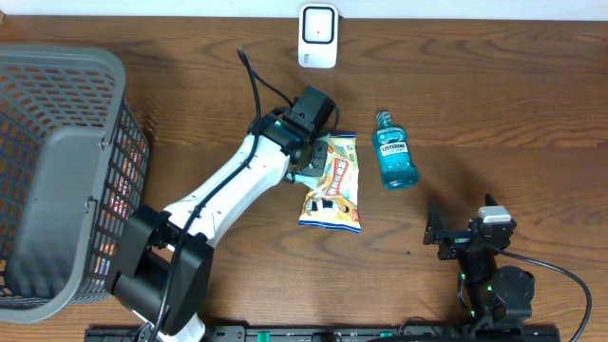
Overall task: Scan the item barcode
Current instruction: 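Carry the wet-wipes pack toward the scanner with the left gripper, then set the wet-wipes pack left of the snack bag, open left gripper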
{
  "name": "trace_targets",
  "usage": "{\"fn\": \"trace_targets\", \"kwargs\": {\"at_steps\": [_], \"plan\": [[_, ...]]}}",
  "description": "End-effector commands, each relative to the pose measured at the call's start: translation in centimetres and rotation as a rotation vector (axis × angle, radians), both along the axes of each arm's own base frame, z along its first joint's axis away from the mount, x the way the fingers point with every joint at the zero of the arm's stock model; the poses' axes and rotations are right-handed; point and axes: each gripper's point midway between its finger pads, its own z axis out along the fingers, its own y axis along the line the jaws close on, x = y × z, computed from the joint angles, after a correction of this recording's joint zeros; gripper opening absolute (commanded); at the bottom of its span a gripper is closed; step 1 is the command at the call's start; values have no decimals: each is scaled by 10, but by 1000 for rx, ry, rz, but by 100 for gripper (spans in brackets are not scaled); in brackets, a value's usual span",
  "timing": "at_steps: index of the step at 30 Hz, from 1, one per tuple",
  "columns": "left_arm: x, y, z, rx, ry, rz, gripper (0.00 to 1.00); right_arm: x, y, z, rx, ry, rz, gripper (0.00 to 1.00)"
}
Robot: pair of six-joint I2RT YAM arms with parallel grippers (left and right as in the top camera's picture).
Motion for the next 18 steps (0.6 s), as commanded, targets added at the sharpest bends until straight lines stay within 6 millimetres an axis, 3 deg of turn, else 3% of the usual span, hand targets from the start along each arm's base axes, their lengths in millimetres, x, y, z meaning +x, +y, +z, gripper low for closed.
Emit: {"fn": "trace_targets", "kwargs": {"at_steps": [1,4,8,13,18], "plan": [[-6,-20,-9,-118,40,9,12,0,2,0,-13,-3,9,99],[-5,-28,-12,-177,46,39,13,0,2,0,-13,-3,9,99],[-10,-24,-20,-167,63,62,13,0,2,0,-13,-3,9,99],[-2,23,-34,16,3,281,13,0,2,0,-13,-3,9,99],[-3,55,-43,89,6,392,17,0,2,0,-13,-3,9,99]]}}
